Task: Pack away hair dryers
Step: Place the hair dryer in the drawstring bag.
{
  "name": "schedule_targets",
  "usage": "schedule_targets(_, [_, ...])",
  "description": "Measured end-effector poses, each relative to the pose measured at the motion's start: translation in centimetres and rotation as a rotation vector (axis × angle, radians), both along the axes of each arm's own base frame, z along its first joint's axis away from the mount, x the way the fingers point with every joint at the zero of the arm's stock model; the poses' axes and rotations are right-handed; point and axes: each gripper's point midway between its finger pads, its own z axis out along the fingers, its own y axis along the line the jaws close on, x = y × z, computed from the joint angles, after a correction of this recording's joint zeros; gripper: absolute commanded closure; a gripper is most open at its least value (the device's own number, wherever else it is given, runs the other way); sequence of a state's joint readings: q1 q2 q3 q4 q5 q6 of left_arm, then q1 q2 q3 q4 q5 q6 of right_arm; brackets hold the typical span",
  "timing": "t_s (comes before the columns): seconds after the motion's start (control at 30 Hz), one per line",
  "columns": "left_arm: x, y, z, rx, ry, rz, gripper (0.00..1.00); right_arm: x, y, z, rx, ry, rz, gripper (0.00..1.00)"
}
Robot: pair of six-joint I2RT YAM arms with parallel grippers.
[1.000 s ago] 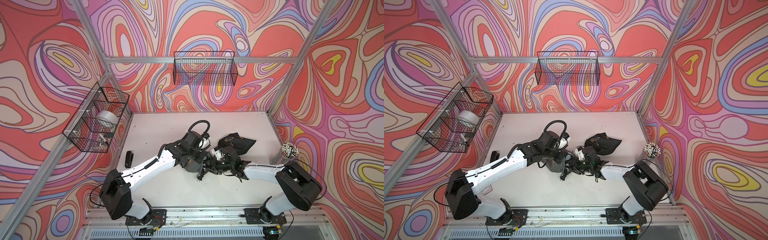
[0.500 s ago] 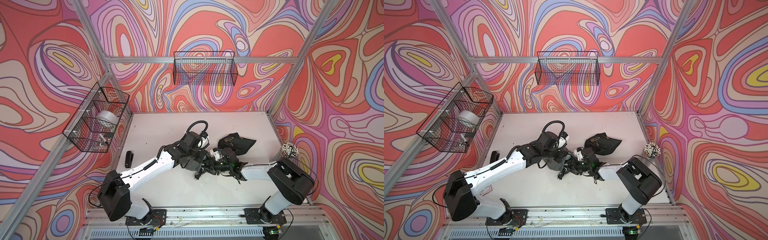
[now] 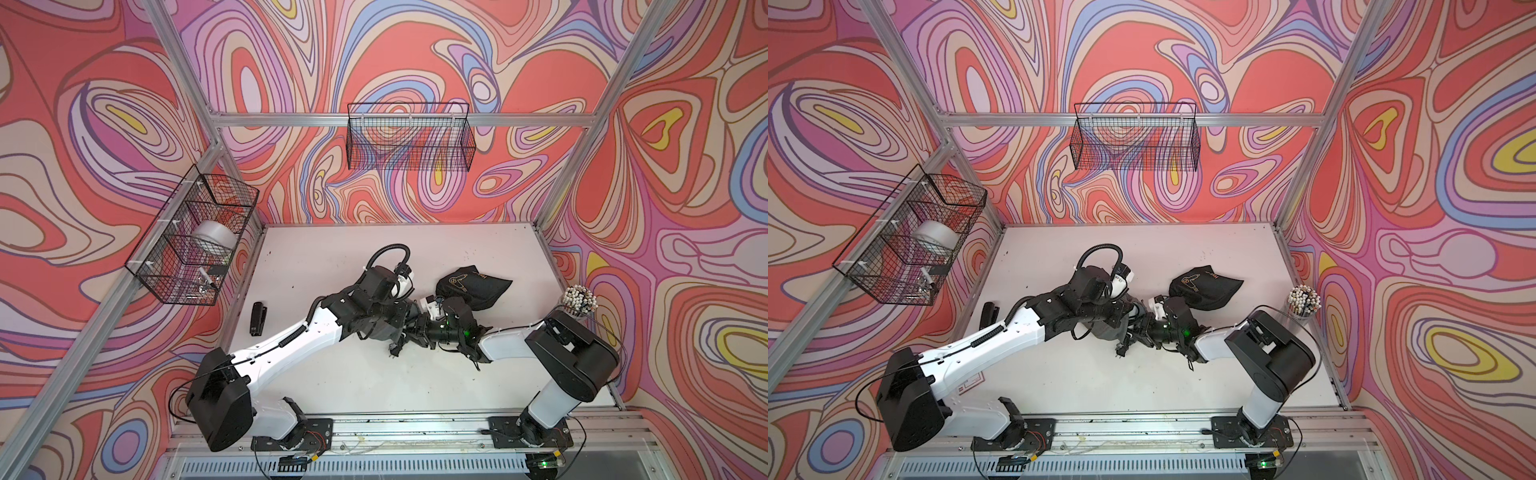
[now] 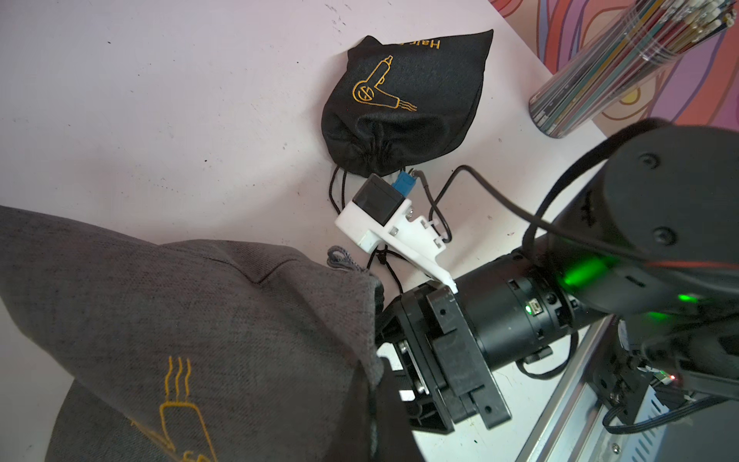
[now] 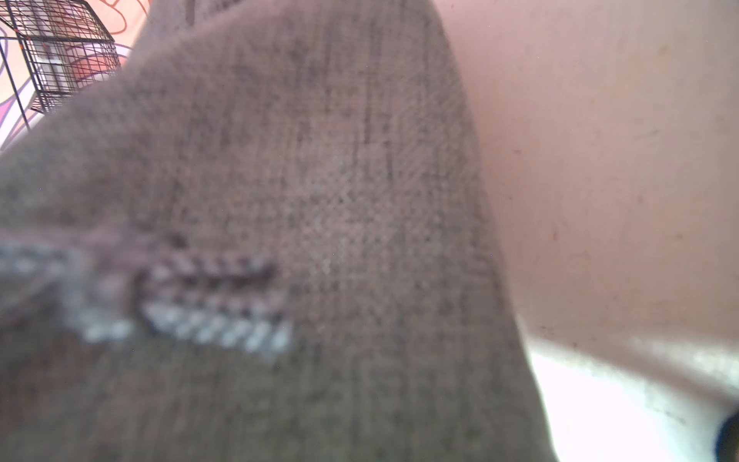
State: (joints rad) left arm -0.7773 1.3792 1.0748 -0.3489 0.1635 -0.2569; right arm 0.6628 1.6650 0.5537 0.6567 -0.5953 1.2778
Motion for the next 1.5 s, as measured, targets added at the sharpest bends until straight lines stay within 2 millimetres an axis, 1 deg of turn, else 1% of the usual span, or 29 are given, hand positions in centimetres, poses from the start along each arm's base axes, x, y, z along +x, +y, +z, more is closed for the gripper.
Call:
schedule_targets(0.13, [-0.4,0.3,-0.2,0.024,-0.004,-0.023,1.00,-0.4,-0.3,0.8,-0.003,-0.001,0.005,0.85])
schedule_targets(0.27, [-1.0,1.0,-0.8,0.076,-0.003,-0.056,1.00,-1.0,-0.6,1.8,-0.008,-0.013,0.022,0.85])
schedule_targets(0.4, [-1.7,1.3,-1.4,0.104,0.007,-0.094,1.00,-1.9,-0.7,1.7,-0.042,-0.015,0.075,0.86])
schedule_targets(0.53, [-2.9,0.8,-1.3,0.068,0.031,-0.156,1.00,-2.4,-0.4,1.9,-0.073,-0.026,0.143,0.86])
schedule_targets(0.73, [-4.7,-0.4,-0.6,-0.001,0.072,-0.255,1.00,-2.0,0.8,3.5,-0.046,-0.080,0.215,0.87])
schedule_targets(0.83, [-5.1,-0.5,-0.5,-0.010,0.076,-0.280,1.00,-1.8,0.5,3.5,-0.026,-0.071,0.224,0.88])
schedule_targets(1.03, [-6.3,0.6,-1.6,0.031,0.083,-0.305,1.00,-0.4,-1.1,3.9,0.001,-0.058,0.200,0.88])
schedule_targets(1.17, [-6.5,1.3,-2.3,0.075,0.088,-0.305,1.00,-0.5,-1.4,4.2,0.019,-0.050,0.215,0.88])
schedule_targets(1.37, [-7.6,0.4,-3.1,0.105,0.090,-0.348,1.00,-0.7,-1.1,3.8,0.037,-0.015,0.231,0.89])
schedule_targets(1.5, [-7.5,-0.3,-3.4,0.105,0.091,-0.357,1.00,-0.7,-0.8,2.9,0.036,0.021,0.234,0.89])
